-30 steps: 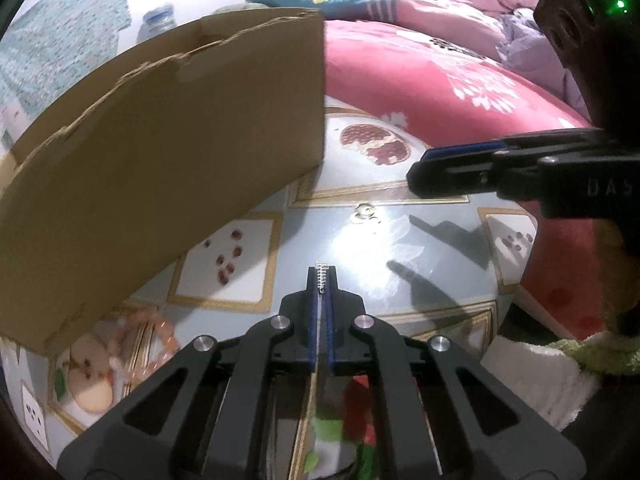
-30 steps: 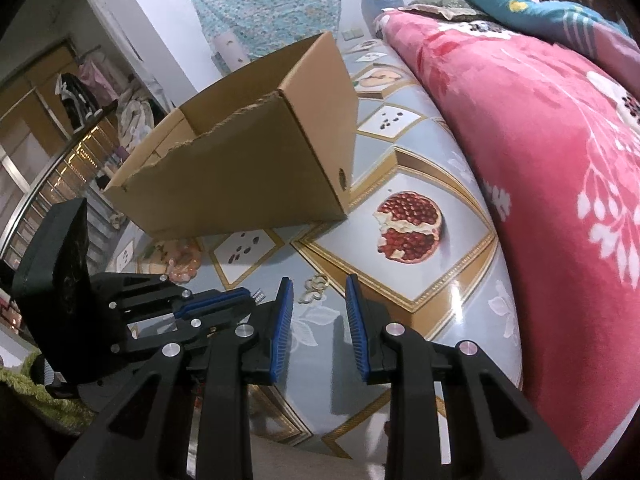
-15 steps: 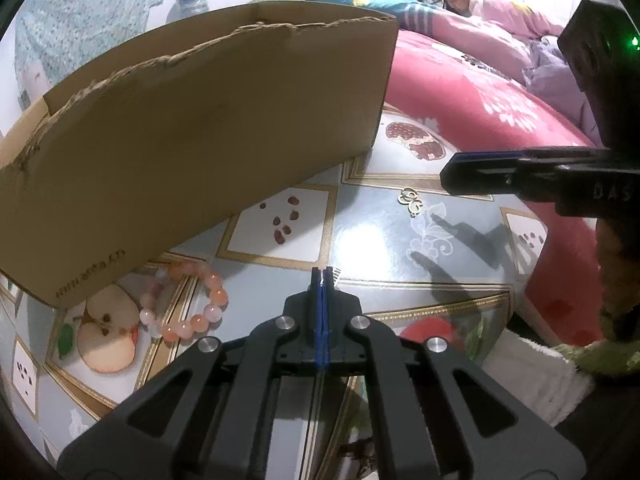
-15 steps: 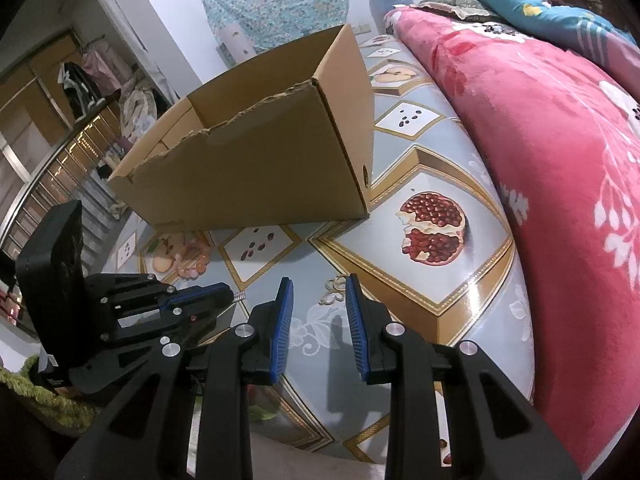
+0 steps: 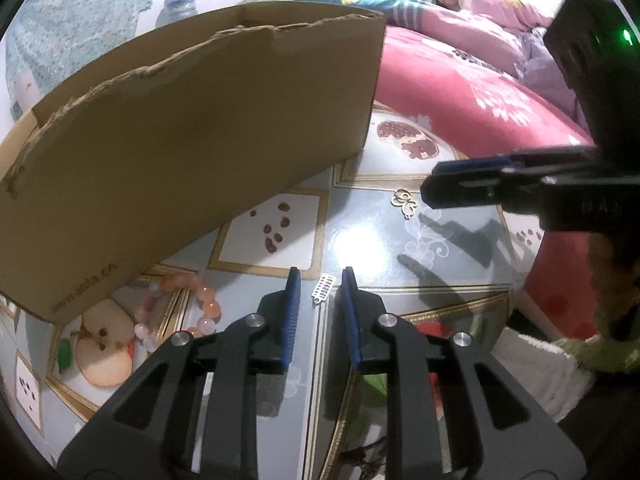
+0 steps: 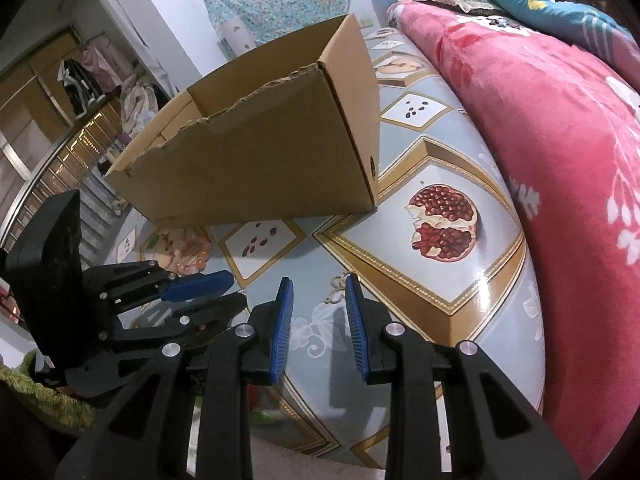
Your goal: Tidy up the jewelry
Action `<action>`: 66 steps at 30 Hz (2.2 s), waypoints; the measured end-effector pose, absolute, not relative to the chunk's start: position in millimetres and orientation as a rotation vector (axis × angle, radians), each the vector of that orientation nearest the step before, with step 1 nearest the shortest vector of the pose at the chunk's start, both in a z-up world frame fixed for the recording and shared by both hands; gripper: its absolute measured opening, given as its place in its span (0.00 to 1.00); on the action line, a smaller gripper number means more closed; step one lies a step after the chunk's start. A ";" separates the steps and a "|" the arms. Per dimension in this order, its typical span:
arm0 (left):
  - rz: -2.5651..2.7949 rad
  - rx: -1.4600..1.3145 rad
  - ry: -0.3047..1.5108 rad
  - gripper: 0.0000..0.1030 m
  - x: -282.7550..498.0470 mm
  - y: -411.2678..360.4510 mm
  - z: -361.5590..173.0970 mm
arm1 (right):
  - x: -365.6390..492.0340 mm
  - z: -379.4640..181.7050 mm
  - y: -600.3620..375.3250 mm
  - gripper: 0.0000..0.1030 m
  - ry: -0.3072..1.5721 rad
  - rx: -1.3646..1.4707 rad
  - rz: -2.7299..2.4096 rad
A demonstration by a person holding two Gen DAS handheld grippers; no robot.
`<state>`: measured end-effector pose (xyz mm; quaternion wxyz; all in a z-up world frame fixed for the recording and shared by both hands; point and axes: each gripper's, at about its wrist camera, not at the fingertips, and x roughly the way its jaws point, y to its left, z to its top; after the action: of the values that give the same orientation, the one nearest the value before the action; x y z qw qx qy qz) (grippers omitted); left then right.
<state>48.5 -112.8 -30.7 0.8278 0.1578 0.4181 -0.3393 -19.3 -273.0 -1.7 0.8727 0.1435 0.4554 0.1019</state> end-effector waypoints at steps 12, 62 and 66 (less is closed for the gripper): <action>-0.719 0.347 0.875 0.04 48.9 -114.8 -29.9 | -15.9 -6.9 -278.0 0.26 0.965 0.313 0.204; -0.660 0.234 0.881 0.04 60.2 -89.1 -29.9 | 3.9 -11.0 -281.2 0.04 0.992 0.267 0.181; -0.660 0.229 0.875 0.04 57.7 -88.5 -28.3 | -2.5 -3.8 -286.5 0.04 0.968 0.300 0.184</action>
<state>57.7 -88.5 -28.3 0.8473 0.1084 0.4152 -0.3130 -2.5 -286.5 -3.8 0.8703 0.1433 0.4629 0.0878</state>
